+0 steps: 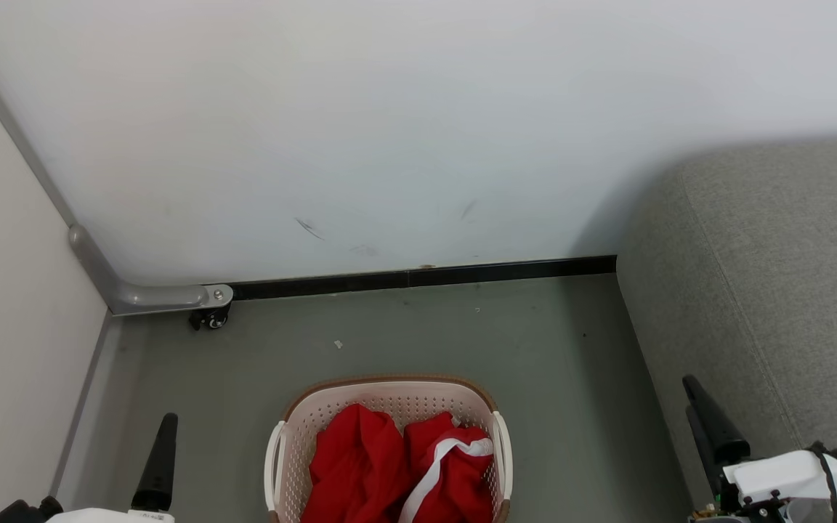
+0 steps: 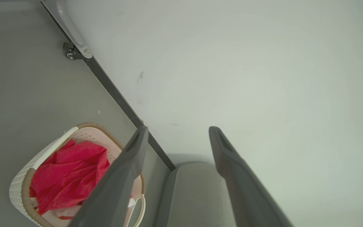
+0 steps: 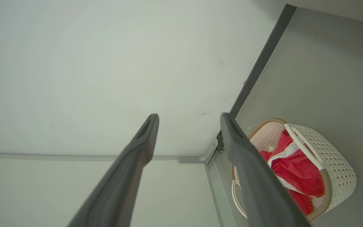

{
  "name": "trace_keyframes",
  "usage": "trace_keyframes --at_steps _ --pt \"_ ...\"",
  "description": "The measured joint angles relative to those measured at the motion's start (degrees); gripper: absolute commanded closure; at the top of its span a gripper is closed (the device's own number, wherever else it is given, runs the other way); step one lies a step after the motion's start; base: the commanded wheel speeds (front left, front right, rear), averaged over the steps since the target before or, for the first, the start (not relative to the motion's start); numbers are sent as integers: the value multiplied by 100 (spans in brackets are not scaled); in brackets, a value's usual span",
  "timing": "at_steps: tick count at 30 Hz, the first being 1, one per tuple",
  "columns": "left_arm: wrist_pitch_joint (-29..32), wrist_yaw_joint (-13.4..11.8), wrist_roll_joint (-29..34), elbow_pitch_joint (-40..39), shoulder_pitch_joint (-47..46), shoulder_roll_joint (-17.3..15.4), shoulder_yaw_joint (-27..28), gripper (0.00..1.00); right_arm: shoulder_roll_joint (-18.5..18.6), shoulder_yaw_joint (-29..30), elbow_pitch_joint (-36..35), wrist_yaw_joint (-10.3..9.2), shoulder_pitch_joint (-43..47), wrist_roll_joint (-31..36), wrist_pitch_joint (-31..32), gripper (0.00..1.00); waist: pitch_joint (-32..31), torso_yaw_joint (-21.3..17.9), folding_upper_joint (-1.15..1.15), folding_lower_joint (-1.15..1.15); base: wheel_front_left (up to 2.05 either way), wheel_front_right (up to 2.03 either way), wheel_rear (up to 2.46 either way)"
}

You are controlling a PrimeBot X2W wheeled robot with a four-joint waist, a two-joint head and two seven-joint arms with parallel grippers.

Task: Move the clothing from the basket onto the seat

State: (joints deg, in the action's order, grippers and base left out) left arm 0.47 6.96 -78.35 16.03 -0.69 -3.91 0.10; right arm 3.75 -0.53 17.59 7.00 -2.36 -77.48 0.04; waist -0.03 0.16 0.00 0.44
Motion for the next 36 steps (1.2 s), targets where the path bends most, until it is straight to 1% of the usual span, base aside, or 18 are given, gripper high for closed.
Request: trace_keyframes --at_steps 2,13,17,21,25,27,32,33,36 --pt "-14 0 63 -3 -1 -7 -18 0 1 -22 0 0 -36 77 -9 0 -4 0 0 4 0 0 0" --pt "-188 -10 1047 -141 -25 -78 -122 0 15 -44 -27 1 -170 939 -183 0 -35 -2 0 46 0 0 0" --pt "-258 -26 1368 -203 -46 -82 -154 0 26 -103 -38 1 -171 1319 -255 0 -39 -1 0 53 0 0 0" --pt "-314 -60 1689 -261 -71 -86 -187 0 51 -218 -66 1 -174 1695 -311 0 -38 3 0 56 0 0 0" --pt "-382 -84 1996 -310 -73 -90 -210 0 58 -258 -83 1 -265 2060 -361 0 -35 7 0 55 0 0 0" --pt "-416 -103 2132 -335 -73 -90 -215 0 59 -277 -118 3 -292 2219 -389 0 -33 9 0 51 0 0 0" --pt "-487 -148 2485 -367 -74 -88 -263 0 56 -338 -124 3 -287 2617 -470 0 -24 13 0 35 0 0 0" --pt "-533 -179 2604 -367 -73 -87 -275 0 53 -360 -131 3 -287 2776 -497 0 -19 14 0 26 0 0 0" --pt "-568 -187 2828 -368 -73 -87 -282 0 46 -377 -145 3 -288 3003 -558 0 -10 14 0 14 0 0 0"
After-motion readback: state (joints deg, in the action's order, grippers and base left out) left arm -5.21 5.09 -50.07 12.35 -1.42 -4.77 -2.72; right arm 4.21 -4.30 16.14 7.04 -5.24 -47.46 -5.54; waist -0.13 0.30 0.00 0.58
